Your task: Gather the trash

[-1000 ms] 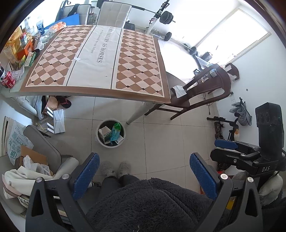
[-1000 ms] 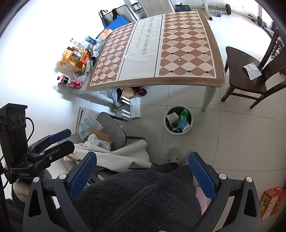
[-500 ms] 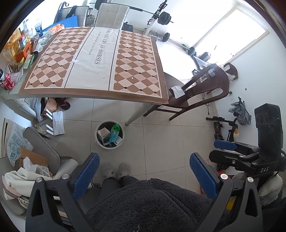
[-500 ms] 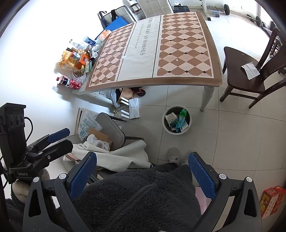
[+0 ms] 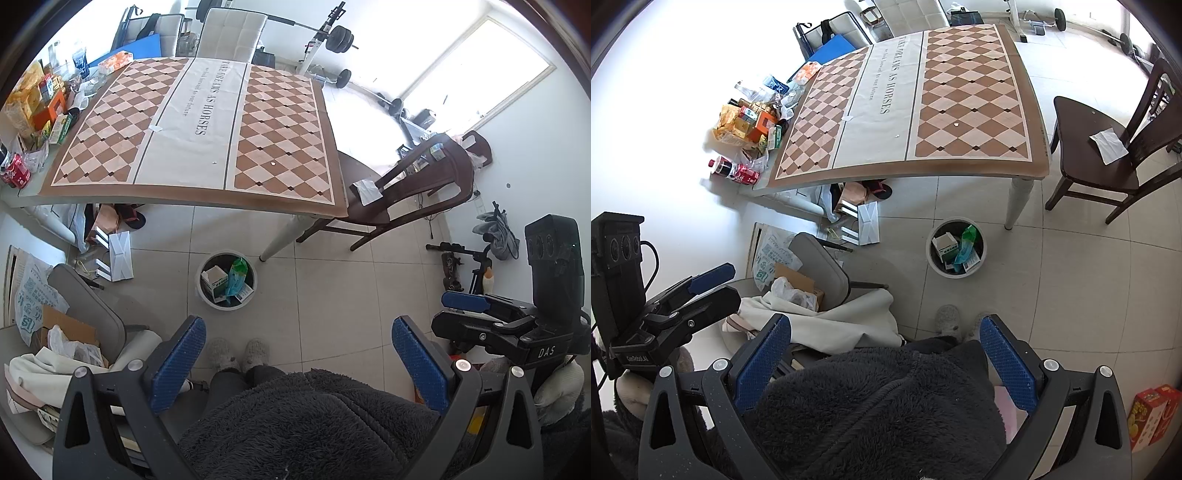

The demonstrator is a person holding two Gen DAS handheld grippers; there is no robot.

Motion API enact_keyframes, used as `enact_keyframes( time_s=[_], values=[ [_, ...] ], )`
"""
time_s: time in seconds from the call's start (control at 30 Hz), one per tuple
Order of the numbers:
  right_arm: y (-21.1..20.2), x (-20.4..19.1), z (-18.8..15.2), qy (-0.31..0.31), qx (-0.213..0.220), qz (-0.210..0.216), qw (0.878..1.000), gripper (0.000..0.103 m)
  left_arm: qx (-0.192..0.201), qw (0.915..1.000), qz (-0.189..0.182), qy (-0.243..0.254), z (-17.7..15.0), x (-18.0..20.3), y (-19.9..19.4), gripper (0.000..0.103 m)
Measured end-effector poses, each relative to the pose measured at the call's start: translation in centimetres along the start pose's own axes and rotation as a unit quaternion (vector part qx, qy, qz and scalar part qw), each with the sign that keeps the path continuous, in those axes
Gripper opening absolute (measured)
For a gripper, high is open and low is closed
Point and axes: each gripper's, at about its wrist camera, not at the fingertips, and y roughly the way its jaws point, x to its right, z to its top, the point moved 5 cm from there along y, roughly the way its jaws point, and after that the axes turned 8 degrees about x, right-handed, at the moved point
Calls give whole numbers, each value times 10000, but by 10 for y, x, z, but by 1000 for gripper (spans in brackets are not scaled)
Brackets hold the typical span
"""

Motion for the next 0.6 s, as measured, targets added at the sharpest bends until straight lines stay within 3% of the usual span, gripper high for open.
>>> enact_keyframes(
  time_s=[0.6],
  values=[
    [0,-2,-2,30,1,-10,10000,103,66,10000,-28,-28,5,3,-1,103]
  ],
)
